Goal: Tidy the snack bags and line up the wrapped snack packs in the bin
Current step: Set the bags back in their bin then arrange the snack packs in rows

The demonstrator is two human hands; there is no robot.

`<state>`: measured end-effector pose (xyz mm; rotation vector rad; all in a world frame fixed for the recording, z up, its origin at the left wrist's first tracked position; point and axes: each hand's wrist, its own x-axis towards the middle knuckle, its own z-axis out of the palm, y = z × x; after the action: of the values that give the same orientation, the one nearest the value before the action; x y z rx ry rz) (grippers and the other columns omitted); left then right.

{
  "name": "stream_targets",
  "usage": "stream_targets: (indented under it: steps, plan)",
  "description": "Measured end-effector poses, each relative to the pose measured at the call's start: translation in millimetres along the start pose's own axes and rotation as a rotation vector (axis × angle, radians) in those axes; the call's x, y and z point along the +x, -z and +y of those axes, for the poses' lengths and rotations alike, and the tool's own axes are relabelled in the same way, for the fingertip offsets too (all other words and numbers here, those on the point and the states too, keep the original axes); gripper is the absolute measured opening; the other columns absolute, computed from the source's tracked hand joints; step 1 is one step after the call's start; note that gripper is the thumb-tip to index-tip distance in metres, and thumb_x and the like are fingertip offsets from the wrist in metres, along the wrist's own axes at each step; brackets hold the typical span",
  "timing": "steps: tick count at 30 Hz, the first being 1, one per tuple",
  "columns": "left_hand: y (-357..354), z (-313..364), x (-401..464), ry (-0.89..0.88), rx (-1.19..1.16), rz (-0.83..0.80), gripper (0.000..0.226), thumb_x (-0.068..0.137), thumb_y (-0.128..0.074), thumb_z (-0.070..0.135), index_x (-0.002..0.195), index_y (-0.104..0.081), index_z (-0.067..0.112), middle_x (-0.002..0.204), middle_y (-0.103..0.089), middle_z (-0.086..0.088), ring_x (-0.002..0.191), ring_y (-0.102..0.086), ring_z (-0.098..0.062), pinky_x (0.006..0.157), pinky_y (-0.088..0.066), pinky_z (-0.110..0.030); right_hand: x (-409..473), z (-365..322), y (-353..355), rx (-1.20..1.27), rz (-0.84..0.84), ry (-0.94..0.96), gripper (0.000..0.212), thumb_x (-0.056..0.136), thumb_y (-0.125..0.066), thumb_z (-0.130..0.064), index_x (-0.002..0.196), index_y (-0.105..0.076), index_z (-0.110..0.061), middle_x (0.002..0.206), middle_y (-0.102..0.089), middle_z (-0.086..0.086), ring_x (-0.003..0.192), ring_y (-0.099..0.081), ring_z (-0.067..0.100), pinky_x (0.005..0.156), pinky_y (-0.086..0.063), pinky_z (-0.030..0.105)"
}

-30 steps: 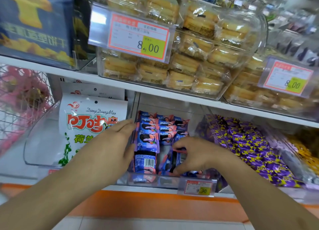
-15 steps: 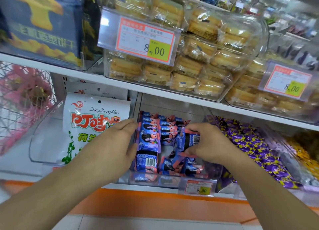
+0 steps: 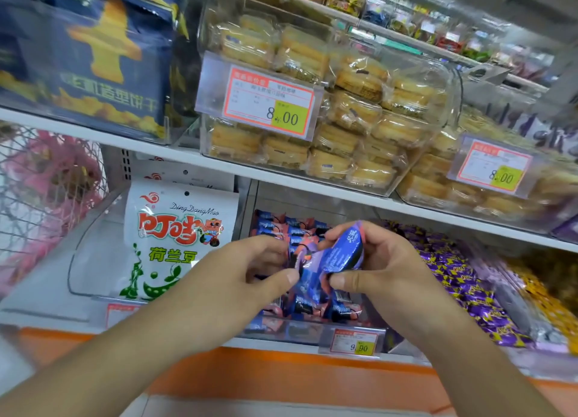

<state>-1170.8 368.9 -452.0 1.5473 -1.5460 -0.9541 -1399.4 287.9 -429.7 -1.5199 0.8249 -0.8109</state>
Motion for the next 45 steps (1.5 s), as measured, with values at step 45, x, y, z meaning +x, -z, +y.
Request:
stream_targets:
  steps: [45]
  plan:
    - [7, 14, -5, 0.161, -0.387, 0.216, 0.015, 0.087, -0.081, 0.033, 0.102, -0.081, 0.031, 0.091, -0.082, -0.004, 0.066, -0.077, -0.028, 0.086, -0.064, -0.042, -10, -6, -48, -0.679, 0.324, 0.342, 0.040, 0.075, -0.092, -0.027, 0.095, -0.057, -0.029, 0.100, -0.061, -0.014, 0.096, -0.065, 0.009, 0.078, -0.057, 0.029]
